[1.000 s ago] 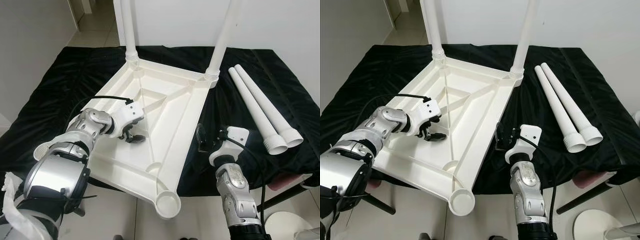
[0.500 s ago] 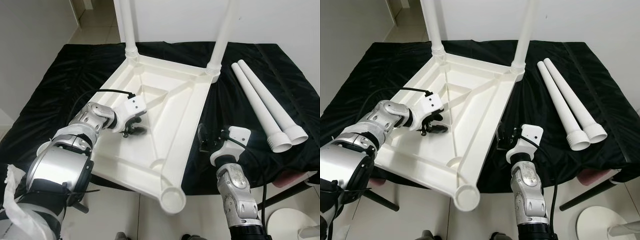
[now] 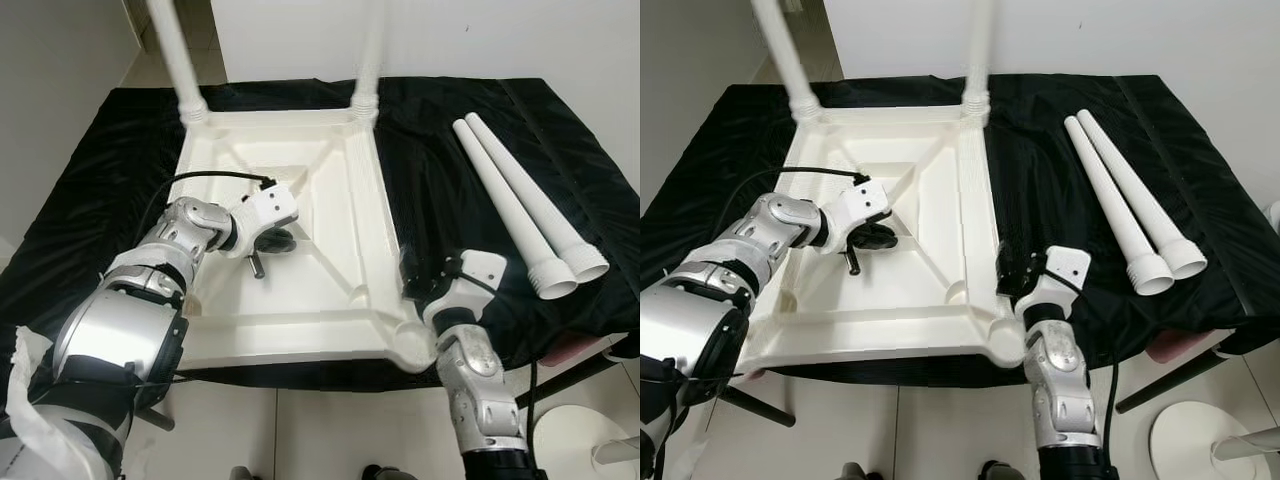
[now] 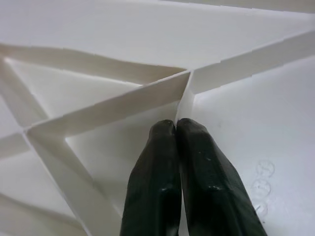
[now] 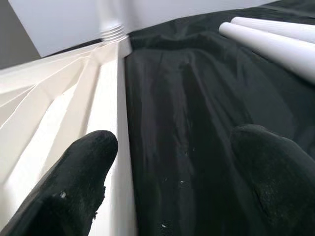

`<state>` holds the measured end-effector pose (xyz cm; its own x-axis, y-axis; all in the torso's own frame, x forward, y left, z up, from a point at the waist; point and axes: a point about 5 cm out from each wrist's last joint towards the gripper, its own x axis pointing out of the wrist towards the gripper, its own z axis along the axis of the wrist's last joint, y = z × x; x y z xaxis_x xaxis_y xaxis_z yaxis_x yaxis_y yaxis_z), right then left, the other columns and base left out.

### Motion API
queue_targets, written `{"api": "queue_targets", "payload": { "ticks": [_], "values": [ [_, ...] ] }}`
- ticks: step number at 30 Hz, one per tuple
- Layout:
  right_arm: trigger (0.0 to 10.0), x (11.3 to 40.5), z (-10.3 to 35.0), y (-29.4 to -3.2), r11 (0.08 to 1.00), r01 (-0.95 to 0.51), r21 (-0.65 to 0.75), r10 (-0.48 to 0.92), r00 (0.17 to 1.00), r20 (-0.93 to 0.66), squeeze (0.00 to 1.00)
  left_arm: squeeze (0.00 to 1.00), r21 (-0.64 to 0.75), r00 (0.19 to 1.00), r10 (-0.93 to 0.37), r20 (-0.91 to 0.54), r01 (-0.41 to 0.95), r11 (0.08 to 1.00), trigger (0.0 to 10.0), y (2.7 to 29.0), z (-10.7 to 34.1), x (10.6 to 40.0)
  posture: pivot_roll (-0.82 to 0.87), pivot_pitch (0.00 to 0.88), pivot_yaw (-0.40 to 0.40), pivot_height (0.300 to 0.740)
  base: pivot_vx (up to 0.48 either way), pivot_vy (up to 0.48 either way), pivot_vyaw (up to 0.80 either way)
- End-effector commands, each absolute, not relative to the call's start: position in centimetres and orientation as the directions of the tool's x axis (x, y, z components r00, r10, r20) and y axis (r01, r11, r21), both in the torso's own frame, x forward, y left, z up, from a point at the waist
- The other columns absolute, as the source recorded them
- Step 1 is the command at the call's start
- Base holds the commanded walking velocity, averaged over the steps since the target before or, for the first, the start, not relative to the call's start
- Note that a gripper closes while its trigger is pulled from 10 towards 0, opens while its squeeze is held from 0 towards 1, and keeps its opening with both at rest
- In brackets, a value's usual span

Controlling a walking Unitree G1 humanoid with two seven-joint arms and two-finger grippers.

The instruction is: Building children table

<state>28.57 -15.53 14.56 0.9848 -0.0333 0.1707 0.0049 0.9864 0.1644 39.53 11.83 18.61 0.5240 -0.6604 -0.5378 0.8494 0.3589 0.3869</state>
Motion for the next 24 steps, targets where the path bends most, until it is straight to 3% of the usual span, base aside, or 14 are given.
{"api": "queue_targets", "payload": {
  "ticks": [1,2,3,5,6,12,13,17,24],
  "values": [
    [10.0,28.4,13.5,-15.2,0.985,0.006,0.173,-0.027,0.993,0.118,0.0,0.0,0.433,0.676,-0.558,-0.482,0.737,0.519,4.3,13.1,17.2,39.9,-0.08,0.129,0.071,0.74,0.0,0.0,0.0],
    [10.0,28.4,13.5,-15.2,0.985,0.006,0.173,-0.027,0.993,0.118,0.0,0.0,0.433,0.676,-0.558,-0.482,0.737,0.519,4.3,13.1,17.2,39.9,-0.08,0.129,0.071,0.74,0.0,0.0,0.0],
    [10.0,28.4,13.5,-15.2,0.985,0.007,0.173,-0.028,0.992,0.12,0.0,0.0,0.459,0.692,-0.565,-0.449,0.721,0.518,10.0,12.7,17.2,39.9,-0.08,0.13,0.069,0.74,0.0,0.0,0.0],
    [10.0,28.5,13.6,-15.2,0.985,0.007,0.174,-0.029,0.992,0.121,0.0,0.0,0.423,0.692,-0.589,-0.418,0.722,0.547,10.0,12.5,17.3,39.8,-0.08,0.13,0.069,0.74,0.0,0.0,0.0],
    [10.0,28.5,13.6,-15.2,0.985,0.007,0.174,-0.029,0.992,0.123,0.0,1.0,0.385,0.676,-0.626,-0.389,0.737,0.556,10.0,12.2,17.5,39.7,-0.08,0.13,0.069,0.74,0.0,0.0,0.0],
    [10.0,28.6,13.7,-15.2,0.985,0.007,0.175,-0.03,0.991,0.13,0.0,1.0,0.358,0.632,-0.695,-0.342,0.772,0.526,10.0,11.6,17.7,39.4,-0.07,0.127,0.061,0.74,0.0,0.0,0.0],
    [10.0,28.7,14.0,-15.4,0.985,0.013,0.175,-0.039,0.988,0.148,0.0,0.0,0.367,0.605,-0.73,-0.317,0.789,0.494,10.0,11.3,18.0,39.2,-0.07,0.126,0.061,0.74,0.0,0.0,0.0],
    [10.0,28.8,14.6,-15.9,0.985,0.037,0.169,-0.07,0.979,0.19,0.0,0.0,0.355,0.57,-0.778,-0.265,0.808,0.47,10.0,11.1,18.6,39.0,-0.07,0.125,0.061,0.74,0.0,0.0,0.0],
    [10.0,28.9,16.4,-19.1,0.973,0.187,0.135,-0.218,0.935,0.279,0.0,0.0,0.171,0.599,-0.8,-0.006,0.789,0.59,10.0,11.0,21.4,39.3,-0.06,0.116,0.062,0.74,0.0,0.0,0.0]
  ]
}}
